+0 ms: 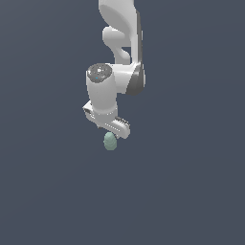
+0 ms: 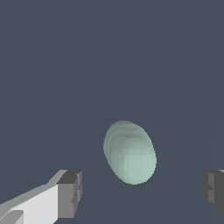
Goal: Pick up the object and move it to a goal position.
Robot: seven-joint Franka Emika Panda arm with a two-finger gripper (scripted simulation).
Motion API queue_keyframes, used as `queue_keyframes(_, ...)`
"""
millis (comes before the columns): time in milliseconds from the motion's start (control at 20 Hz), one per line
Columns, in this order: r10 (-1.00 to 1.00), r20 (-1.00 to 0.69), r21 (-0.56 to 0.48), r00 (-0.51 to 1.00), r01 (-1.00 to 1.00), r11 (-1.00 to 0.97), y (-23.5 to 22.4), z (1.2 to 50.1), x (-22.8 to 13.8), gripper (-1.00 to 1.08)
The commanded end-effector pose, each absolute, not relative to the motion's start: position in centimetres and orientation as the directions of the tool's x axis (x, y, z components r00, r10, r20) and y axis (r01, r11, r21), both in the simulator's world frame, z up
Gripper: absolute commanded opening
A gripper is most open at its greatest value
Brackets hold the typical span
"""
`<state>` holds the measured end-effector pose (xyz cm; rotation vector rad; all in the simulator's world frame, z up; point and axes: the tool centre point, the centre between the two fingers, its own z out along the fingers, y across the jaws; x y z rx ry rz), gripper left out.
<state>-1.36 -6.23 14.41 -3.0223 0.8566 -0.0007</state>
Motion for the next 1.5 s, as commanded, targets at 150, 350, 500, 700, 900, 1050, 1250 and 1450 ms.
queue_keyframes(150, -0.525, 0.000, 0.000, 0.851, -0.525, -0.851, -6.2, 13.5, -1.4, 1.00)
queue_keyframes(350, -0.528, 0.000, 0.000, 0.849, -0.528, -0.849, -6.3, 11.4, -1.5, 1.00)
queue_keyframes(500, -0.528, 0.000, 0.000, 0.849, -0.528, -0.849, -6.3, 10.1, -1.5, 1.00)
queue_keyframes(700, -0.529, 0.000, 0.000, 0.849, -0.529, -0.849, -6.3, 9.4, -1.4, 1.00)
queue_keyframes(900, -0.529, 0.000, 0.000, 0.849, -0.529, -0.849, -6.3, 9.4, -1.4, -1.00)
queue_keyframes(1050, -0.529, 0.000, 0.000, 0.849, -0.529, -0.849, -6.3, 9.4, -1.4, -1.00)
queue_keyframes(1250, -0.529, 0.000, 0.000, 0.849, -0.529, -0.849, -6.3, 9.4, -1.4, -1.00)
queue_keyframes(1450, -0.529, 0.001, 0.000, 0.848, -0.529, -0.848, -6.0, 9.7, -1.4, -1.00)
